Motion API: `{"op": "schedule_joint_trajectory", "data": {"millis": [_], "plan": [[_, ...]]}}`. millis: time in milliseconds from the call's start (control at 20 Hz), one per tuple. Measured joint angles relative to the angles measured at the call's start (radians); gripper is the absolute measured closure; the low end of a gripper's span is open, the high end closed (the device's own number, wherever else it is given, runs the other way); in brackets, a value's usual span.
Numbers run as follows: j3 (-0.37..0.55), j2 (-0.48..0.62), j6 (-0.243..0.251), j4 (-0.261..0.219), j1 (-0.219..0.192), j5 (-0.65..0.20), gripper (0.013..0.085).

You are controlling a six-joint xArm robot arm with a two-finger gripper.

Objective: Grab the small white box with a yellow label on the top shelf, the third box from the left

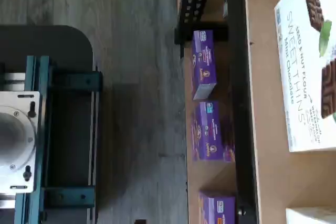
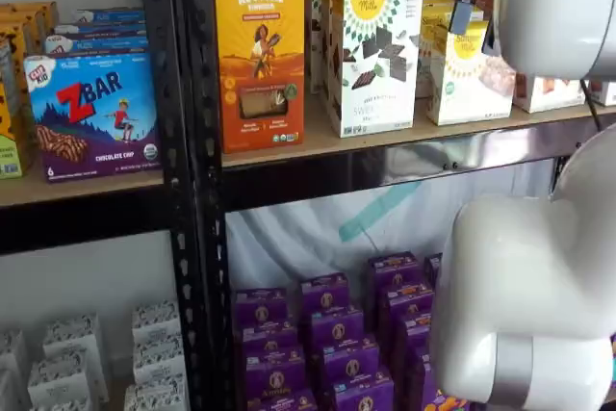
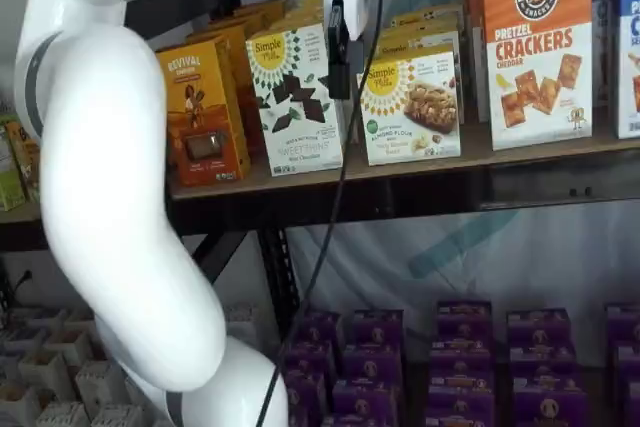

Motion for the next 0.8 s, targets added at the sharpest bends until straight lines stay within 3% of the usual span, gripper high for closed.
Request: {"op": "schedule_joint_trajectory", "data": {"millis": [150, 350, 550, 700, 800], "plan": [[-0.023, 0.014, 0.004, -0.037, 0.015, 0.027, 0.013], [-0.036, 0.021, -0.002, -0.027, 0.003, 0.04, 0.013], [-0.024, 0.011, -0.017, 0.082, -0.051, 0.008, 0.013], [0.07, -0.056, -0.033, 0.212, -0.098, -0.143, 0.013], [0.11, -0.08, -0.042, 0.231, -0.095, -0.233, 0.013]]}}
